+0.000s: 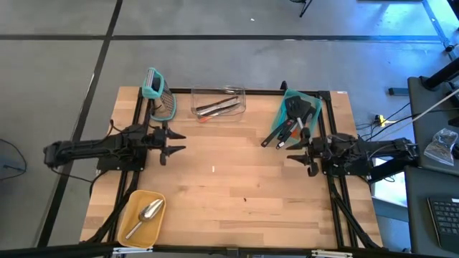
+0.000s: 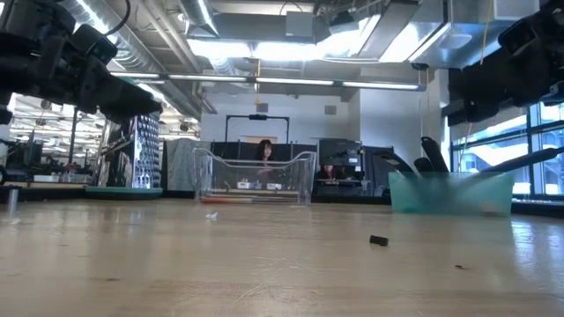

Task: Pick & Place Kitchen Items
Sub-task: Return to Home Position

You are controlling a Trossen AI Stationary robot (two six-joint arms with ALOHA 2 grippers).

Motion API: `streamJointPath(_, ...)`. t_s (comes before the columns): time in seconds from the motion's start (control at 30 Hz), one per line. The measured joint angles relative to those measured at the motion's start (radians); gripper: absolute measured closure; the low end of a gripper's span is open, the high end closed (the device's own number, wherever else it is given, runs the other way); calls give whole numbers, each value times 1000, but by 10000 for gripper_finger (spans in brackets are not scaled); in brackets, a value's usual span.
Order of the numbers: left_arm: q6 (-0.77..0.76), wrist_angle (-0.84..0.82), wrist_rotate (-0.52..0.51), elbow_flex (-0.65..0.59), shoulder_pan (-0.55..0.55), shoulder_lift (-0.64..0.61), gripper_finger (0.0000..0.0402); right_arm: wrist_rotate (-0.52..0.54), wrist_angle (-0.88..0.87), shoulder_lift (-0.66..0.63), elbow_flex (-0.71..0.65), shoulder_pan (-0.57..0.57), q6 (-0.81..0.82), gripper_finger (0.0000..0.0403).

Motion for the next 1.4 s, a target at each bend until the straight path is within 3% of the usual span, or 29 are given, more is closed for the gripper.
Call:
streamJointPath(0.27,9,-35,-11,0,41,-49,210,19,-2,-62,2,0,-25,249)
streamJointPath(0.57,-4,-53,-119,0,47,-37,210,22,-1,-63,2,0,6,249)
streamJointPath(0.73,-8,-52,-121,0,47,-36,210,22,-1,-63,2,0,79,249)
streamJointPath(1.4,-8,-53,-121,0,47,-36,210,19,-1,-63,2,0,82,249)
